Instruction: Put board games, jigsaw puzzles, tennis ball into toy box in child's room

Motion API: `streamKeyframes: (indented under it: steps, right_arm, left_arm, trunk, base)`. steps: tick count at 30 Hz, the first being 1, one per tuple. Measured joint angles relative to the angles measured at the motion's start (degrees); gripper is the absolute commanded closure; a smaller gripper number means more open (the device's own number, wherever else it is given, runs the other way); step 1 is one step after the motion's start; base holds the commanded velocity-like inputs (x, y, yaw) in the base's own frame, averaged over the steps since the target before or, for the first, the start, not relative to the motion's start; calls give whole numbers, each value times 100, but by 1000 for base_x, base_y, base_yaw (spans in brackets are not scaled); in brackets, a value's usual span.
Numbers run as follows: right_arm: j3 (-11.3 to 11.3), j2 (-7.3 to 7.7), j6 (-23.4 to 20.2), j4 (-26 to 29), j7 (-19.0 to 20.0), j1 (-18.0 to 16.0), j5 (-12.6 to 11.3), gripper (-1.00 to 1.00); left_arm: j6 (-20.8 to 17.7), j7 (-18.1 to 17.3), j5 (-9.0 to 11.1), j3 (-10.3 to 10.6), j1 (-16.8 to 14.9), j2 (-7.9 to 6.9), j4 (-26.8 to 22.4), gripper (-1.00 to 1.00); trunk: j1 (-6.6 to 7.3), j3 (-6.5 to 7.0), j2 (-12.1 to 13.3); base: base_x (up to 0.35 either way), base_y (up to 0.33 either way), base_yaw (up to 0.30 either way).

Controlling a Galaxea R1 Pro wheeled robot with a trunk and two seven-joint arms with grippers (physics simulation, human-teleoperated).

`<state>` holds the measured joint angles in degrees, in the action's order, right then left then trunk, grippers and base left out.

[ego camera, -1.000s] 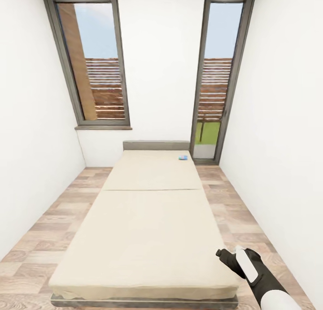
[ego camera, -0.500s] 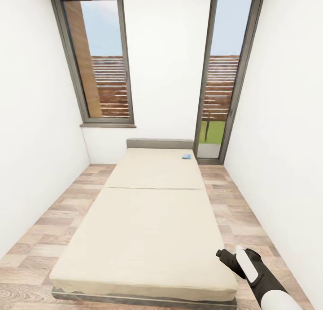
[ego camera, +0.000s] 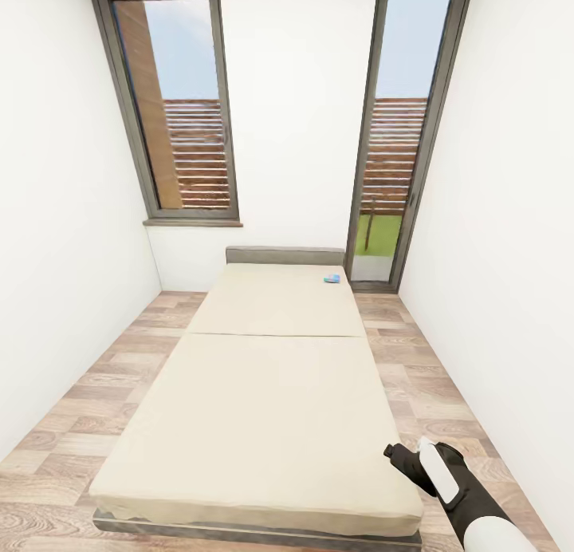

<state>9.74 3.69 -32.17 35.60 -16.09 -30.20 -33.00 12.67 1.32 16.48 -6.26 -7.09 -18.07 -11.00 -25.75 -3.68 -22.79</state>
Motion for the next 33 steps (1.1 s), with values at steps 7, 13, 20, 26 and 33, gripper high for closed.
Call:
streamKeyframes:
  steps: [7,13,20,26,33]
  right_arm:
    - [0,0,-1,21,2,0,-4,-100]
    - [0,0,-4,31,4,0,-5,-100]
    - [14,1,0,53,5,-1,-10,-100]
    - [-8,-13,4,312,-11,-1,-2,-100]
    - [9,27,-14,920,-21,106,39,-100]
  left_arm:
    - [-1547,-374,106,-302,-12,-625,-2388,-100]
    - [-3556,-400,145,-953,-14,-666,-4793,-100]
    - [-4603,-366,167,-1155,-177,-370,-5699,-100]
    - [-4789,-157,-16,-992,-787,635,-5717,-100]
    - [-4716,349,-502,-104,-1290,1583,-5275,-100]
  trunk:
    - [0,1,0]
    - [0,0,0]
    - [0,0,1]
    - [0,0,1]
    - [0,0,1]
  base:
    - [0,0,0]
    - [0,0,0]
    - [0,0,0]
    - [0,0,0]
    - [0,0,0]
